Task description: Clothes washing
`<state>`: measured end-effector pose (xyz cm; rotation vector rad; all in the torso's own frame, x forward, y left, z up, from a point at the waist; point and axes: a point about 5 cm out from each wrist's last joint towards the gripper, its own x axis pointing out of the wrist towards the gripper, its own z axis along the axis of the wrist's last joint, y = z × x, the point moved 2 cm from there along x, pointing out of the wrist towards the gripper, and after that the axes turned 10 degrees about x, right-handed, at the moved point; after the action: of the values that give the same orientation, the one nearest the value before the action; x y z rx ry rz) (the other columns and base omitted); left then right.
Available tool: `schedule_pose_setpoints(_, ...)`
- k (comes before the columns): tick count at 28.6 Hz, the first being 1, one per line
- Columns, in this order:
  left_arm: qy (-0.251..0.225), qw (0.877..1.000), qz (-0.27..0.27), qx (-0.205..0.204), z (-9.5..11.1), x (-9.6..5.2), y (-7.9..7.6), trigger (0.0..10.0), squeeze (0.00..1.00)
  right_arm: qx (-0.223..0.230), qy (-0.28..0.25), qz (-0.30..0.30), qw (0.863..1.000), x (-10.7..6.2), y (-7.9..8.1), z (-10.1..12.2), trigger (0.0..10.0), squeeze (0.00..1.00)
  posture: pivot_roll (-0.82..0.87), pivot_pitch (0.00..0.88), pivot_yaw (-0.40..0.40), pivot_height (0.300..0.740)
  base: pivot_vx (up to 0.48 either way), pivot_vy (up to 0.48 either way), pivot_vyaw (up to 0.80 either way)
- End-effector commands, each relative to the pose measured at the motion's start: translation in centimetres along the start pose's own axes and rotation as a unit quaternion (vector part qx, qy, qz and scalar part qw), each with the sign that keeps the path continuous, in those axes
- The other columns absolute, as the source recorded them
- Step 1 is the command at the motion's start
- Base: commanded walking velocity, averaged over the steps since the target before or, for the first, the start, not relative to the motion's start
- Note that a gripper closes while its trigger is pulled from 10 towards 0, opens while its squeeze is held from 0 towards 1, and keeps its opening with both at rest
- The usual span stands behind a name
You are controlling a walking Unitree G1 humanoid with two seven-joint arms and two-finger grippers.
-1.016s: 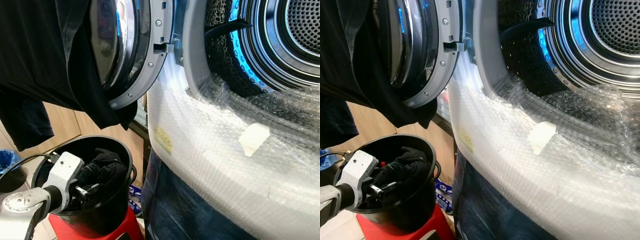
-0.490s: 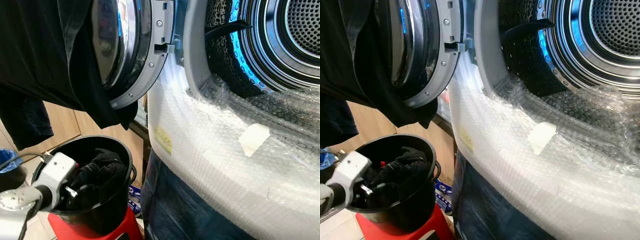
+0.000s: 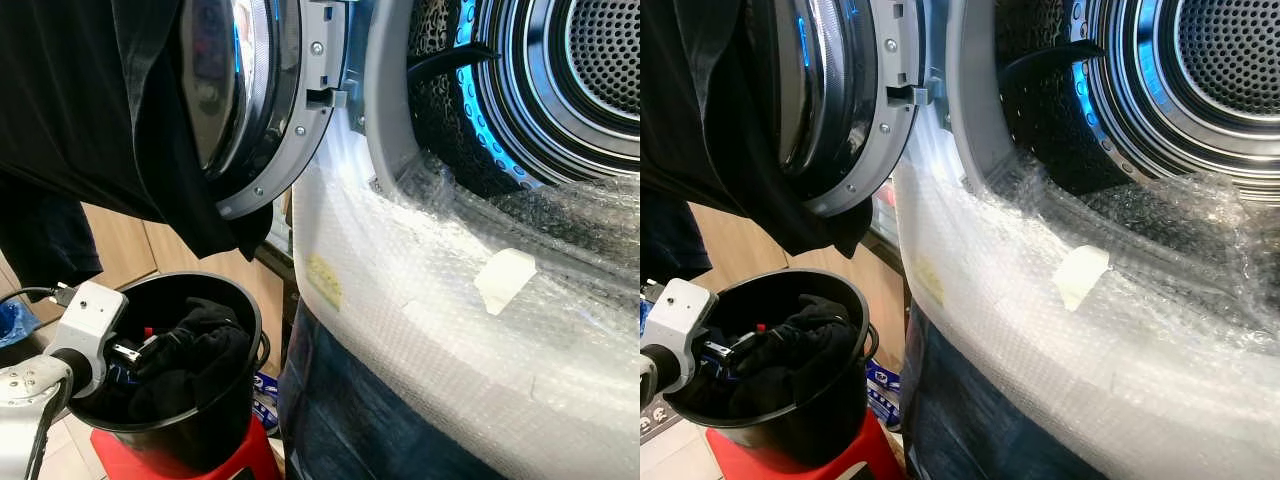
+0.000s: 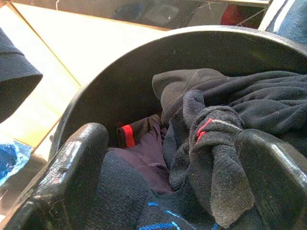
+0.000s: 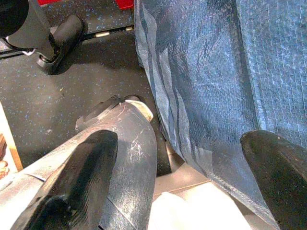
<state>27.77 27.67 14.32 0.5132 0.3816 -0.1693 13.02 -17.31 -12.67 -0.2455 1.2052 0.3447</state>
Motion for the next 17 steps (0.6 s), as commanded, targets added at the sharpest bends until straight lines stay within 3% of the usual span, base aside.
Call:
schedule_pose_setpoints(1,0.0,1.0,0.001,-0.015,-0.5,0.3,-0.2,10.0,0.0,-0.005,0.026,0.001,1.0,-0.1,0.2,-1.5,10.0,0.0,0.3,0.0,-0.082,0.74,0.0,0.0,0.0)
schedule_pose_setpoints(12,-0.004,1.0,-0.003,-0.019,-0.9,0.8,-0.5,10.0,0.0,-0.001,0.025,0.001,1.0,-0.1,0.2,-1.5,10.0,0.0,0.3,0.0,-0.083,0.74,0.0,0.0,0.0)
schedule_pose_setpoints(15,-0.072,0.988,-0.117,0.063,1.2,0.6,-3.8,10.0,0.0,-0.015,0.028,0.001,0.999,0.0,0.5,-1.5,10.0,0.0,0.3,0.0,-0.089,0.74,0.0,0.0,0.0)
schedule_pose_setpoints(17,-0.097,0.984,-0.136,0.063,2.0,0.3,-4.1,10.0,0.0,-0.017,0.029,0.002,0.999,0.0,0.5,-1.5,10.0,0.0,0.3,0.0,-0.091,0.74,0.0,0.0,0.0)
